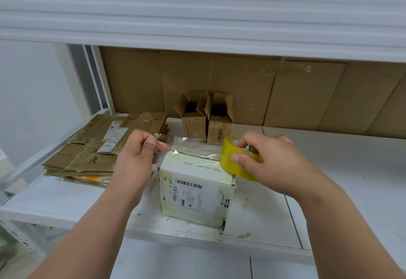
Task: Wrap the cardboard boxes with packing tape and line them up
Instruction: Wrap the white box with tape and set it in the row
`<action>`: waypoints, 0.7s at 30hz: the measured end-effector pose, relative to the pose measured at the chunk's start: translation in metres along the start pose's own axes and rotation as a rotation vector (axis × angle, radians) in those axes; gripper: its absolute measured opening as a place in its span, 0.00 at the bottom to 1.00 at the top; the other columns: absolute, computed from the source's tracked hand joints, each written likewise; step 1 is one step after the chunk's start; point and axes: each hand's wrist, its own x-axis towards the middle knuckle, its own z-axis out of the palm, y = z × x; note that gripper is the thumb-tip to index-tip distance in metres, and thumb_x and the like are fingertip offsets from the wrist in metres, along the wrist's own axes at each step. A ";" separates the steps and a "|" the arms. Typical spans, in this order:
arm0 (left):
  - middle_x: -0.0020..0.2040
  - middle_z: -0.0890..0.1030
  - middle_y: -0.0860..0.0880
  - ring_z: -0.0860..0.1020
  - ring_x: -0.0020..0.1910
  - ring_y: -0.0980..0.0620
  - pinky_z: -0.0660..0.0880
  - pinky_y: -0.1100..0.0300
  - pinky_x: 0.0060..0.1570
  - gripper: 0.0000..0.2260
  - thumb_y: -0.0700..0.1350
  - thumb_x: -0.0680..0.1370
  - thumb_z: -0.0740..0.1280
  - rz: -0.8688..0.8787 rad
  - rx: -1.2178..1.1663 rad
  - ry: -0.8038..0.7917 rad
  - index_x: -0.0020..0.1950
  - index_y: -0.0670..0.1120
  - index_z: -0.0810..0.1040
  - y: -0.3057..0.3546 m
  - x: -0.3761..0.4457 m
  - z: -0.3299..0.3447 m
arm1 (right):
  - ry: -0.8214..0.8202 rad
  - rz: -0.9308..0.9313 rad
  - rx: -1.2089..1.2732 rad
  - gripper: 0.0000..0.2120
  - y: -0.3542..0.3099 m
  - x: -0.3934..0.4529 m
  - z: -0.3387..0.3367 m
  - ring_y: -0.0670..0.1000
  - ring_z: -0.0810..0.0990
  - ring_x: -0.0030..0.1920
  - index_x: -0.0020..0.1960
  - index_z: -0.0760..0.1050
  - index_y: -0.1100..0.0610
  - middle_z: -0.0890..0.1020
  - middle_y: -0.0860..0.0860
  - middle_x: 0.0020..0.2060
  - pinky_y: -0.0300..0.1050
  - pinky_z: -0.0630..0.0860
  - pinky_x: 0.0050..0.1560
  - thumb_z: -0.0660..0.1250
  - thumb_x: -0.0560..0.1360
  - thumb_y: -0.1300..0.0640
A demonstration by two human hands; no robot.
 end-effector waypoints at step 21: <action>0.36 0.83 0.54 0.76 0.38 0.52 0.70 0.55 0.42 0.11 0.49 0.86 0.52 -0.155 0.051 -0.117 0.51 0.47 0.71 -0.004 0.005 -0.012 | 0.168 0.060 0.091 0.08 -0.012 0.001 -0.001 0.35 0.70 0.42 0.42 0.77 0.43 0.77 0.38 0.33 0.51 0.69 0.61 0.64 0.78 0.44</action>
